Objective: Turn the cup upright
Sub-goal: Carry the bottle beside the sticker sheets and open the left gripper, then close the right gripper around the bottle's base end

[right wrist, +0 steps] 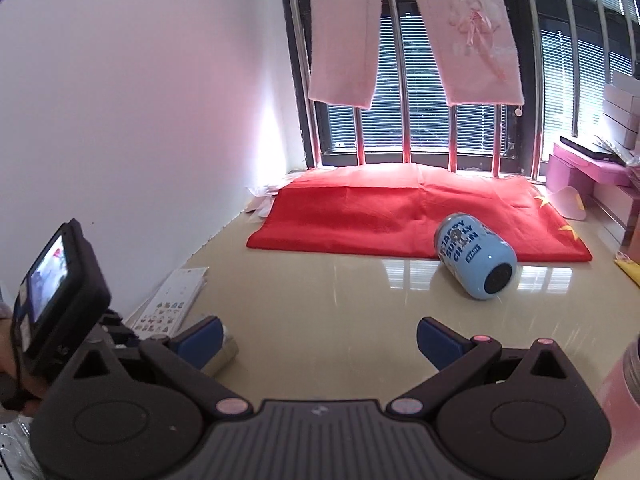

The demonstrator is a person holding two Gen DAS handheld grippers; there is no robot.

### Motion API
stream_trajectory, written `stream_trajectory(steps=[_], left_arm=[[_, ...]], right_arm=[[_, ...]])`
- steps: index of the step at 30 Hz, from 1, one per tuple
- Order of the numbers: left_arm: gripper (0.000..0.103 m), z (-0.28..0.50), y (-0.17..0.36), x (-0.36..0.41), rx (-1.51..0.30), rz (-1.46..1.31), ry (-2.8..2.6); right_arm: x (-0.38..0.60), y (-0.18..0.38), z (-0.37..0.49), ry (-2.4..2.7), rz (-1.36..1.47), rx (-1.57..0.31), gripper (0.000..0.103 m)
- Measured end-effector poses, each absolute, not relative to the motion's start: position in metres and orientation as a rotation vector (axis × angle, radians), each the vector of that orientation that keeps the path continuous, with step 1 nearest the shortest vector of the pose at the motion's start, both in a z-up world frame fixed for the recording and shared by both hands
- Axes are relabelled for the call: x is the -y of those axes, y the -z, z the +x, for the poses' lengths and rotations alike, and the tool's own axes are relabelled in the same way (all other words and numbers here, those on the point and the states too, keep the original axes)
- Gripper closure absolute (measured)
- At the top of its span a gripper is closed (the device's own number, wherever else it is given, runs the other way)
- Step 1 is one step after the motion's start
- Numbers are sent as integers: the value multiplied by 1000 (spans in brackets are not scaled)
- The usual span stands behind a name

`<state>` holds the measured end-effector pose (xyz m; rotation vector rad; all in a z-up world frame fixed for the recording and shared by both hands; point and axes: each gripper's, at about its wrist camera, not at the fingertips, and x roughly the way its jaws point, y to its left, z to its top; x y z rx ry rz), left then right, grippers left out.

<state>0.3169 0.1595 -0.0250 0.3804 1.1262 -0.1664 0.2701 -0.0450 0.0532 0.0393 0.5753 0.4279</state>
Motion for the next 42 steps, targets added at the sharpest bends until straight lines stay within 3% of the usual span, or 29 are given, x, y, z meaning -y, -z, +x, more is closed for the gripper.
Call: stream_trajectory(steps=[1,3,8,16,28,40,42], left_arm=[[32,314,23,-159,-1107,375,166],[12,307,15,-157,-1059,376,148],[0,281,-13,-170,-929,293,126],[0,195,-38,-207,-685,146,39],[0,144,-16,-254,-681,61,0],[0,150,8,-277,-679,49,20],[0,153,10,-277,-684,45,32]], right_arm=[[45,-54,266,-429,40,-571,0],[45,-56,258,-425,36,-560,0],[41,-61,240,-414,14,-540,0],[15,-66,209,-433,-16,-528,0],[-70,-54,187,-516,-136,-609,0],[-108,-9,286,-349,20,-971,0],[-114,-3,303,-304,51,-1005,5]])
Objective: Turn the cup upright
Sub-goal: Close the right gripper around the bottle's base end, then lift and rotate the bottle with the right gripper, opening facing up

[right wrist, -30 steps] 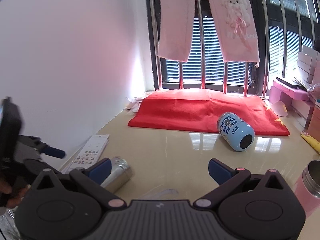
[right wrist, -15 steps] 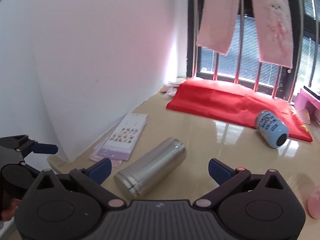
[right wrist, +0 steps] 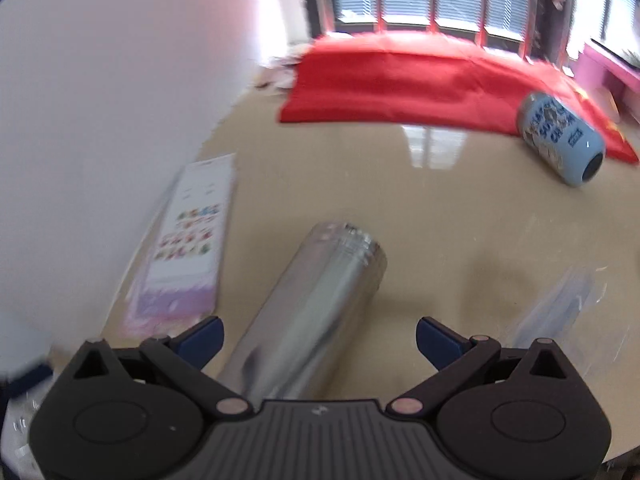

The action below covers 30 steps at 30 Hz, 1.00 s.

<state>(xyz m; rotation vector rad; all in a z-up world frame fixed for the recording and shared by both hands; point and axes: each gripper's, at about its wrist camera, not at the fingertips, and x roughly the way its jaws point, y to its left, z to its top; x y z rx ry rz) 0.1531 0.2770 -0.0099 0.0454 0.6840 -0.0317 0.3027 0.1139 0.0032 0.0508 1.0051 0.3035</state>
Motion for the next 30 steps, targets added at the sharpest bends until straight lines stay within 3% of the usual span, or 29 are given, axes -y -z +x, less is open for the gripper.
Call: stream_trajectory(steps=[8,9,11,30], left_arm=[[0,161,16,-282,-696,26,55],[0,161,17,-283,-697,26,57],[0,161,16,-284,-695,26,57],[0,163,16,-274,-706,22,35]], right_arm=[[-143,14,322,-281,-52,-1035,11],[-142,17,325,-282,-49,-1047,14],[-140,25,331,-271,-40,-1076,33],[-144,28,368,-373,-76,-1202,33]])
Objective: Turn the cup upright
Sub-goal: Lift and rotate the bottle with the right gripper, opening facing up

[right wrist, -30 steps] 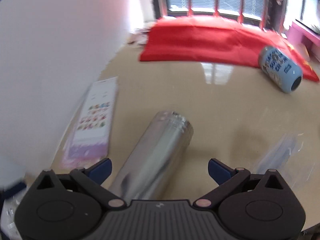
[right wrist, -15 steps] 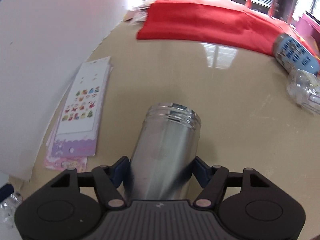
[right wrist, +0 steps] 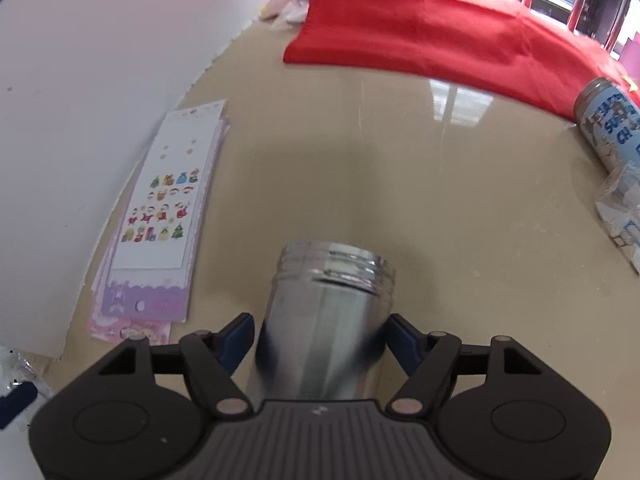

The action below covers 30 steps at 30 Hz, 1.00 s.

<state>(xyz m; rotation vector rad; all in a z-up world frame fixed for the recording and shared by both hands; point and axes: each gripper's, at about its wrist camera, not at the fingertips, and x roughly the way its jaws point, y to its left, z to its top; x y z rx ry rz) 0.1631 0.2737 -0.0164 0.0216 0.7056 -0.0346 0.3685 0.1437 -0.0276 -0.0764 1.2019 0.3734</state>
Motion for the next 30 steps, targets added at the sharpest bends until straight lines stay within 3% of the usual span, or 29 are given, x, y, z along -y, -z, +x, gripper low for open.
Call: stream_trajectory(steps=[2,7,23,30], left_arm=[[0,165,17,-274,-707,16,24],[0,167,14,-272,-710,9,-3],[0,161,-2,-249,-697,-19,-89],[0,163,-3,-238,-704,-32,-136]], right_arm=[[-147,30,373,-375,-86,-1215,39],[-157,21,372,-431,-124,-1162,40],[-124,-31,313,-690,-87,-692,41],[-113,-26,304,-751,-107,-634,41]])
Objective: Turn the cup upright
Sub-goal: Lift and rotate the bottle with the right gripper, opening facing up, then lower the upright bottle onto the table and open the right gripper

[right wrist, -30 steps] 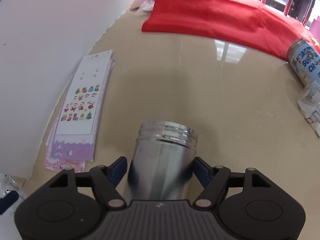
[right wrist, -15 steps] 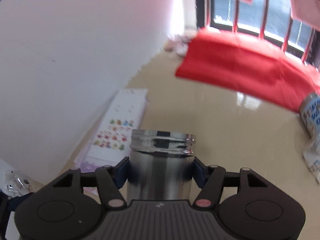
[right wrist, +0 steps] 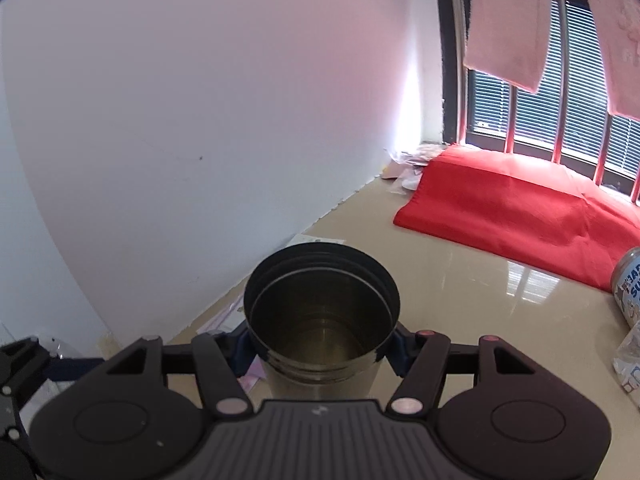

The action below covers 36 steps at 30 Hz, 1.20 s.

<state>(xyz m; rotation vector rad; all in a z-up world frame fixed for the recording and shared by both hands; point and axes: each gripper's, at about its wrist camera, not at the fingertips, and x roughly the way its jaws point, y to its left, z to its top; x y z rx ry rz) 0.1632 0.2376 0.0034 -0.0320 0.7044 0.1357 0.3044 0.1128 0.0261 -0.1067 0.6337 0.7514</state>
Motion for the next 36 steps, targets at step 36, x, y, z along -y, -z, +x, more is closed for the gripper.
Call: stream_trajectory(steps=[36], left_arm=[[0,141,-17,-218,-601,-32,-206]], right_arm=[[-94,-33,267,-797,-150,-478,0]])
